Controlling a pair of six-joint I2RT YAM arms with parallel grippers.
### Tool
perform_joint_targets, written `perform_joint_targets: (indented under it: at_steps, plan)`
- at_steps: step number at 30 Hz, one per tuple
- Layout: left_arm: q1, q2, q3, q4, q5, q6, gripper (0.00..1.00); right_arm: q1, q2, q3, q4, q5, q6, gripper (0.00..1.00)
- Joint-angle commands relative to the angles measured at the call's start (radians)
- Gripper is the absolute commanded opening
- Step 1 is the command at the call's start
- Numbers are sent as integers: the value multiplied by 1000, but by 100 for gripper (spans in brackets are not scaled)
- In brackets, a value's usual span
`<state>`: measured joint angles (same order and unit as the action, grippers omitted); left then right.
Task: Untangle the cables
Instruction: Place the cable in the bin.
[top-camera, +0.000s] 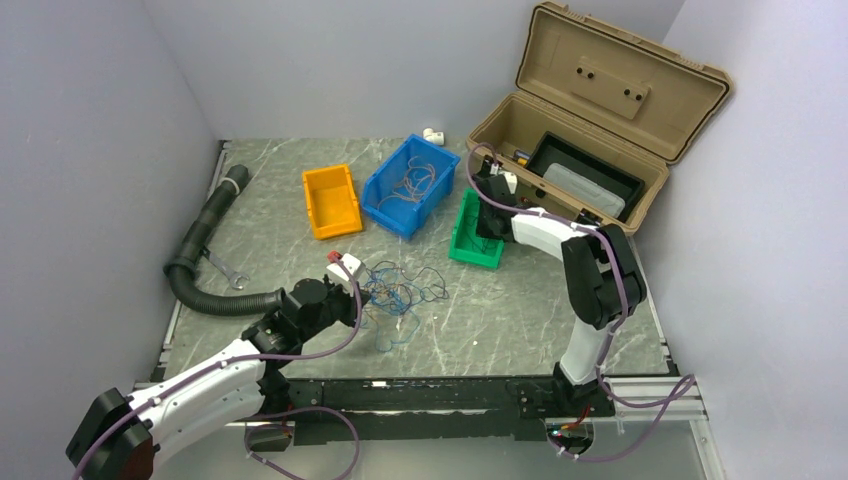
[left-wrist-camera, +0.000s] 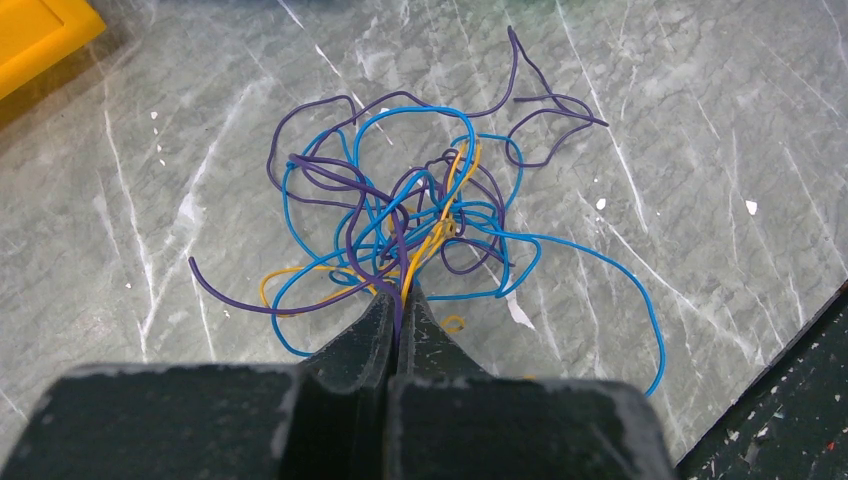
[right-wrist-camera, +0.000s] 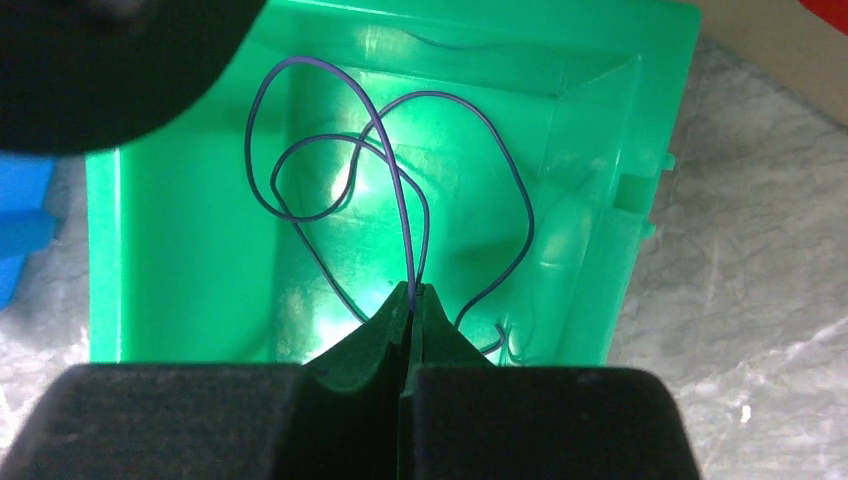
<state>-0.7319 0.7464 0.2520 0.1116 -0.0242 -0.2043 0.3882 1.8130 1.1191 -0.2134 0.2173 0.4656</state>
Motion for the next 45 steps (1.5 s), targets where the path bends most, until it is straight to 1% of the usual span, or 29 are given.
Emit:
perform_joint_targets:
  at_steps: [1,4,6,7,12,23,29,32,34,35,36,37,40,41,43,45]
  plan:
    - [-5,2,13,44,-11,4,0,53,-38,37,-23,120,-64,0]
    - [-4,-6,8,47,-12,4,0,87,-41,66,-65,174,-86,0]
    - [-5,-8,8,45,-12,5,0,97,-45,82,-86,187,-91,6]
    - [-5,-8,8,45,-11,4,0,100,-50,83,-90,186,-91,11]
    - [-6,-4,12,41,-11,4,0,101,-95,86,-97,165,-82,25]
    - [-6,-13,9,41,-11,4,0,101,-204,108,-141,167,-87,39]
    - [-6,-10,9,46,-8,5,0,106,-312,47,-125,107,-99,53]
    - [-6,-10,7,47,-7,6,0,108,-372,-7,-113,72,-95,58]
    - [-6,-11,7,48,-7,6,0,113,-415,-47,-97,16,-98,58]
    - [-7,-10,7,48,-6,6,0,118,-438,-73,-78,-29,-100,58]
    - [-8,-10,6,49,-5,7,0,130,-461,-102,-51,-105,-106,59]
    - [-8,-9,7,49,-4,7,0,140,-483,-137,-24,-157,-109,61]
    - [-8,-7,8,49,-6,7,0,193,-527,-225,56,-278,-86,66]
    - [-8,-5,9,49,-6,7,0,207,-531,-248,79,-303,-71,66]
    - [-9,-1,9,49,-6,8,0,238,-531,-289,121,-338,-41,63]
    - [-9,3,12,48,-5,7,0,275,-524,-325,169,-358,-37,62]
